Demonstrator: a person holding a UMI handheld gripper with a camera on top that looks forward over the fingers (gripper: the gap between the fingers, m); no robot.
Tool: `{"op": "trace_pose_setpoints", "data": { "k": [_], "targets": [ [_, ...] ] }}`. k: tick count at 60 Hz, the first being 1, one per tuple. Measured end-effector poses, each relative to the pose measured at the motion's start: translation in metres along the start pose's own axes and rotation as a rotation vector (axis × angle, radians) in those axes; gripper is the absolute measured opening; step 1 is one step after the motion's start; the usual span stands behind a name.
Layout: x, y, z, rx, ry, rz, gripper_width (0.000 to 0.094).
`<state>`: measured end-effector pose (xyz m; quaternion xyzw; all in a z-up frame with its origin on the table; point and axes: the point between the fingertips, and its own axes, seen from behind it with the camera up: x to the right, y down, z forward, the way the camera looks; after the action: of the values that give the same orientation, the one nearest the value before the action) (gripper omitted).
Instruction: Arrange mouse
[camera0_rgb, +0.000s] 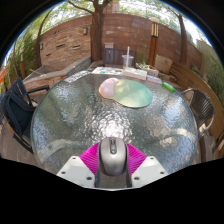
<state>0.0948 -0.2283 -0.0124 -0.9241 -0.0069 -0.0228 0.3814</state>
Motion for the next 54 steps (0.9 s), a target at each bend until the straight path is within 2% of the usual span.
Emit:
{"op": "trace_pose_setpoints", "data": {
  "k": [4, 9, 19, 26, 32, 42, 50, 54],
  "targets": [
    [-0.003, -0.015, -0.013, 0.014, -0.006, -0.006, 0.035],
    [-0.01, -0.061, -0.035, 0.092, -0.035, -0.019, 0.035],
    [0.0, -0.213, -0.048, 0.318, -0.078, -0.009, 0.035],
    [0.035, -0.297, 0.001, 0.381, -0.064, 0.04, 0.0348],
    [0.075, -0.309, 0.069, 0.345, 0.0, 0.05, 0.0348],
    [0.093, -0.252, 0.177, 0.123, -0.005, 0.072, 0.0354],
    [0.09, -0.209, 0.213, 0.032, -0.014, 0.066, 0.0448],
    [0.093, -0.211, 0.209, 0.049, -0.002, 0.061, 0.0522]
  ]
}}
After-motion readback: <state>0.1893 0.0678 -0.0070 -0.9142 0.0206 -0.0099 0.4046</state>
